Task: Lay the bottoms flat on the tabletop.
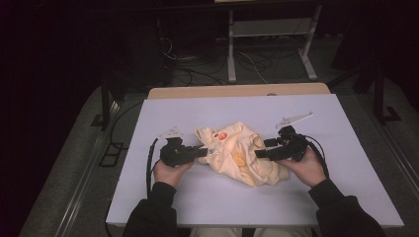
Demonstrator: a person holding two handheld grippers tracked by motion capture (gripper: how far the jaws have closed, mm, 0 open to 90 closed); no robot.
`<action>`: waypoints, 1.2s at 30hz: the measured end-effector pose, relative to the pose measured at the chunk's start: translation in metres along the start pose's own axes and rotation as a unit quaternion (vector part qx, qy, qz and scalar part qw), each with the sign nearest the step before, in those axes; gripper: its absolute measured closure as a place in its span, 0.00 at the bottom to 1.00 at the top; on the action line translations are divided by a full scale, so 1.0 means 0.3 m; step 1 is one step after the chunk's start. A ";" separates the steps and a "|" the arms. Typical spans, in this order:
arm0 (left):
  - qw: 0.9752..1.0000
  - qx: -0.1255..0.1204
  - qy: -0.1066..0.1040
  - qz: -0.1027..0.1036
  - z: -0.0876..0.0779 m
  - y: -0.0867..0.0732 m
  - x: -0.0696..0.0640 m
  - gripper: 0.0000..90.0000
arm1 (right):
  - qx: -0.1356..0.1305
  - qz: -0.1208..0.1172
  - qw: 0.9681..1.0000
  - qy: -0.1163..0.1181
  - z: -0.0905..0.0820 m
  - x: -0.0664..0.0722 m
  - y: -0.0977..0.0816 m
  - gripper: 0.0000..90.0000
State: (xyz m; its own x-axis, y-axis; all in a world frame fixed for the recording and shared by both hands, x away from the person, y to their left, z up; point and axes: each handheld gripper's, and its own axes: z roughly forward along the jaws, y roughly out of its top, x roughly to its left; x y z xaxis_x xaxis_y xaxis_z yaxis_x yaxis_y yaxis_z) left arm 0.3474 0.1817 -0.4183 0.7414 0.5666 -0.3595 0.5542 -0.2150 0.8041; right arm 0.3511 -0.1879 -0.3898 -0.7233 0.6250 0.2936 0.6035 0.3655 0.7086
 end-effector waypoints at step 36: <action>1.000 0.001 0.000 0.002 0.014 -0.001 0.001 0.83 | 0.018 0.066 0.996 -0.050 0.175 -0.273 0.234 0.29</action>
State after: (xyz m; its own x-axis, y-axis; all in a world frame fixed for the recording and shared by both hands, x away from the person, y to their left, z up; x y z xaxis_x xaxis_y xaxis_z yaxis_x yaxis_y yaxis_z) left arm 0.3489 0.1784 -0.4207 0.7440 0.5652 -0.3563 0.5516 -0.2188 0.8049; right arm 0.4704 -0.1773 -0.3979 -0.6010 0.7338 0.3167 0.7042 0.2986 0.6442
